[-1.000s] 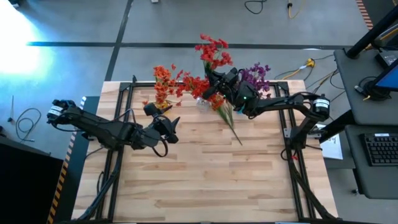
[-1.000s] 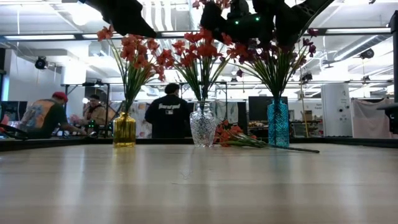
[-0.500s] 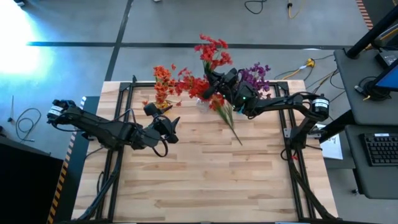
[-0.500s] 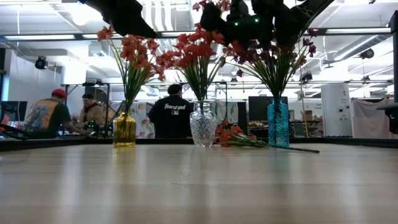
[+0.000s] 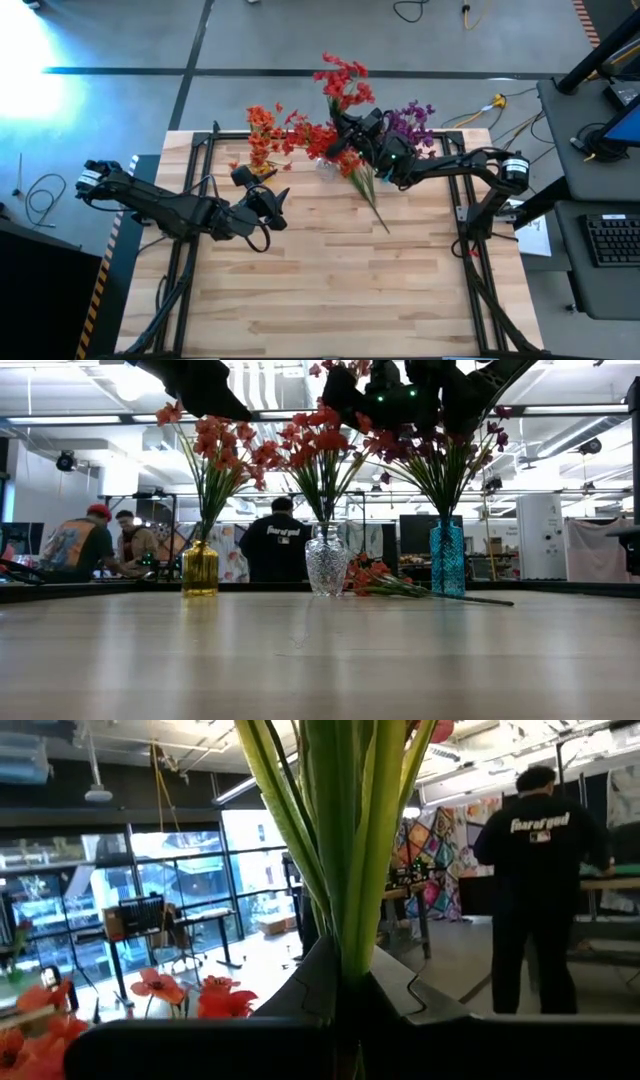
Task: Sort flowers into vase by color
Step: Put the red flowers into the transparent vase
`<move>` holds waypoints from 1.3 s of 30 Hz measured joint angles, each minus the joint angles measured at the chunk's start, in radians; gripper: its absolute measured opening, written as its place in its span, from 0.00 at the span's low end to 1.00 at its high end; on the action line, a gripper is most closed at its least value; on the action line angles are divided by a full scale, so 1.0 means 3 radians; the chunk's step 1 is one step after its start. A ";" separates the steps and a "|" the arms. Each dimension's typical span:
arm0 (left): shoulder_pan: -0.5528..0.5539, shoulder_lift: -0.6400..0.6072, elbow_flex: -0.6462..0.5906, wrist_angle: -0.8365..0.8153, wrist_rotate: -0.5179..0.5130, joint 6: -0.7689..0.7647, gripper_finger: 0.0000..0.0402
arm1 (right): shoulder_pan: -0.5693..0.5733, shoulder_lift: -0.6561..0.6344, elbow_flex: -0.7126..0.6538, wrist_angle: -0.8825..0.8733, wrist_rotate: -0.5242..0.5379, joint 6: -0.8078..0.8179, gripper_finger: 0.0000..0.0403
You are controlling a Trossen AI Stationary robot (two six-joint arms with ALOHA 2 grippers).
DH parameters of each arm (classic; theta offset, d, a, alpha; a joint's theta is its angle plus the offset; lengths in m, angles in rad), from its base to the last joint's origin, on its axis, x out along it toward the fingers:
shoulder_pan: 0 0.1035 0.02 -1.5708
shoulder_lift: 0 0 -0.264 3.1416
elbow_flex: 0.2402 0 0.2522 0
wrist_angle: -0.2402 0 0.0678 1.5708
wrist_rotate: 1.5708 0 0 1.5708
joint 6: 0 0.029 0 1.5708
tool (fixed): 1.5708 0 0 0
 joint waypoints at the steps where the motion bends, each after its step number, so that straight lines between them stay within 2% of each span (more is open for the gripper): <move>1: 0.0000 0.0000 0.0000 0.0000 0.0000 0.0000 0.64 | -0.0008 0.0000 0.0000 -0.0001 0.0001 0.0047 0.03; 32: 0.0000 0.0000 0.0000 -0.0003 0.0001 -0.0016 0.64 | -0.0056 0.0195 0.0000 -0.0050 0.0003 0.0184 0.03; 35: 0.0001 0.0000 0.0000 -0.0004 0.0001 -0.0015 0.64 | -0.0055 0.0195 0.0000 -0.0087 0.0003 0.0185 0.06; 39: 0.0001 0.0000 0.0000 -0.0004 0.0001 -0.0014 0.64 | -0.0053 0.0195 0.0000 -0.0174 0.0003 0.0192 0.15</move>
